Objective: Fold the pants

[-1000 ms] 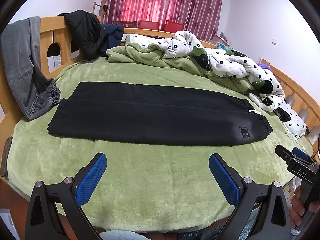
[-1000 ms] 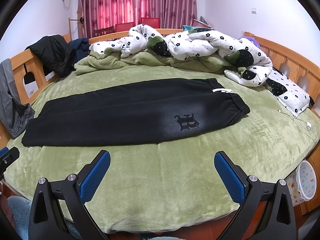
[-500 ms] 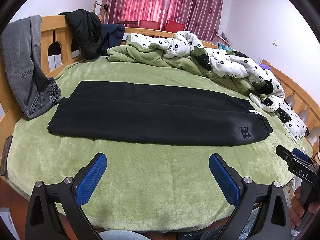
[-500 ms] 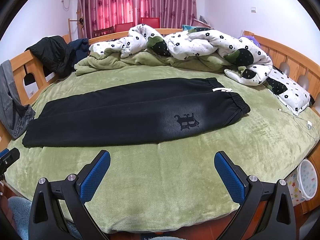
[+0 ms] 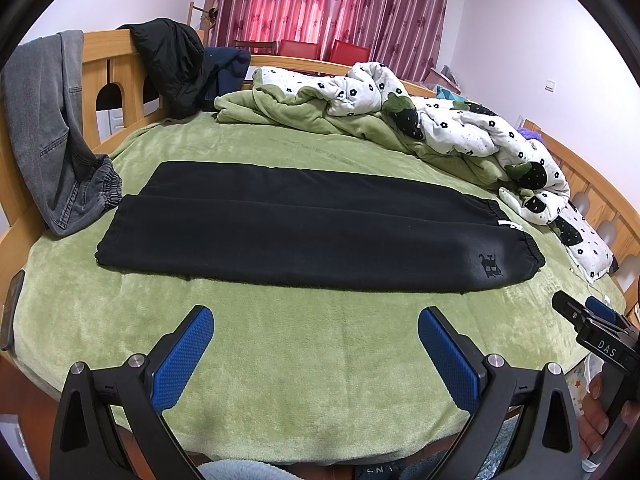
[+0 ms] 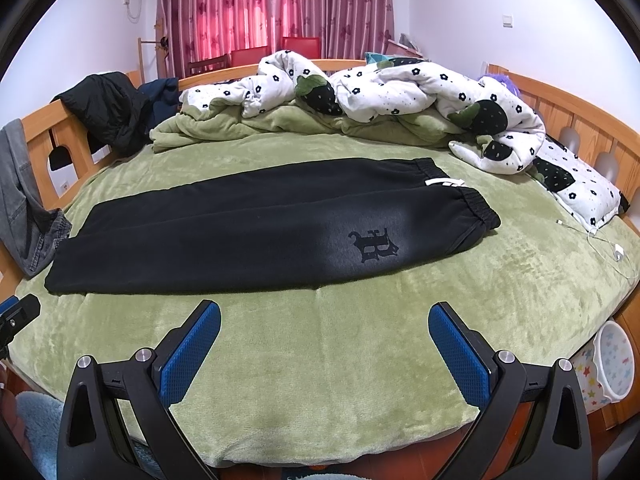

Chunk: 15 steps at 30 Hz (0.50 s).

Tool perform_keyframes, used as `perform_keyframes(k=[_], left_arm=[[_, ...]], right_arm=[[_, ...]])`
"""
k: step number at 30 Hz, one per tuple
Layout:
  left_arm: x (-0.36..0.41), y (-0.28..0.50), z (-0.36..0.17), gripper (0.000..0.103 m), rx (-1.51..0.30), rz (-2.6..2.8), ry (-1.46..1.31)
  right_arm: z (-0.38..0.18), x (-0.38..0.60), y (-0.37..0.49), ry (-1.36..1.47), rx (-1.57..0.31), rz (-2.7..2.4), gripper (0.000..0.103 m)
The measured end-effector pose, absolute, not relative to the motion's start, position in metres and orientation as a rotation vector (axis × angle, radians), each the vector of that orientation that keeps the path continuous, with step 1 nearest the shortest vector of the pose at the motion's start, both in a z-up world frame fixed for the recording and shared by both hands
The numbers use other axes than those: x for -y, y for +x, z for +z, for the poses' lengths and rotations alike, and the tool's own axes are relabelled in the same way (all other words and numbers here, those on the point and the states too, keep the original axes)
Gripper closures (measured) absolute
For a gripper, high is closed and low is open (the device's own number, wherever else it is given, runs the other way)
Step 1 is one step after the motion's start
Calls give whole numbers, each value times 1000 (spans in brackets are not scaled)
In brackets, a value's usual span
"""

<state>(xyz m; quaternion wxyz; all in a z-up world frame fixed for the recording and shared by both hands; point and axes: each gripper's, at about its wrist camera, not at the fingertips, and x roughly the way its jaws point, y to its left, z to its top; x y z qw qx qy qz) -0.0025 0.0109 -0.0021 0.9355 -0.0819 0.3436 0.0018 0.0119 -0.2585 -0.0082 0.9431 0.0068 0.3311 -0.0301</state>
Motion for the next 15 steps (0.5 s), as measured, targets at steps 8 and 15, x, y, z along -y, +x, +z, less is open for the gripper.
perform_keyframes(k=[8, 15], left_arm=[[-11, -2, -2, 0, -703, 3, -168], [-12, -2, -2, 0, -703, 4, -166]], right_arm=[[-10, 259, 11, 26, -677, -60, 1], [-9, 260, 11, 38, -677, -57, 1]])
